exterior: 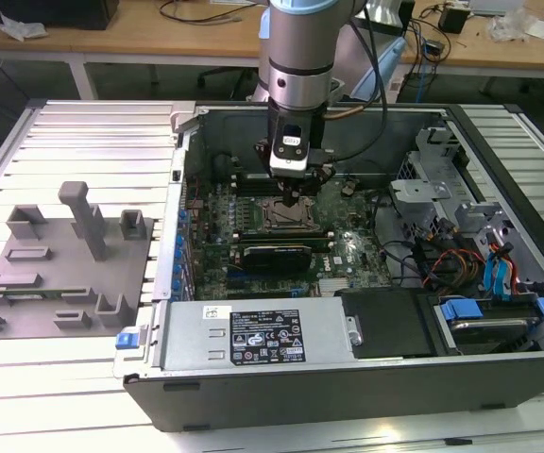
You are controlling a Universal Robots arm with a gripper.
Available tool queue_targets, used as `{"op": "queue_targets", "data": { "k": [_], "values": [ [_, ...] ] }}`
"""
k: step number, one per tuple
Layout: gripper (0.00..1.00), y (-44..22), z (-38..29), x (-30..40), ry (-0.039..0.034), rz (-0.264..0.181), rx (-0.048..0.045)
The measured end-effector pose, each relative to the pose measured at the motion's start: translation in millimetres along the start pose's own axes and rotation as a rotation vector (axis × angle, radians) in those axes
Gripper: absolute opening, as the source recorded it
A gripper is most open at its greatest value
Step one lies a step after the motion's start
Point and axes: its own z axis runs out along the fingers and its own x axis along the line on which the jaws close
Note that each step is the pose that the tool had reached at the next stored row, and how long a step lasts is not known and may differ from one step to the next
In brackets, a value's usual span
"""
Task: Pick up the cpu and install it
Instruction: 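Install the second cpu locking lever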
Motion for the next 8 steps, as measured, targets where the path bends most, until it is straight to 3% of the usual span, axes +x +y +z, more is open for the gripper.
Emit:
{"op": "queue_targets", "data": {
  "k": [8],
  "values": [
    [0.11,-0.1,-6.4,-0.4,0.0000,0.000,0.0001]
  ]
}}
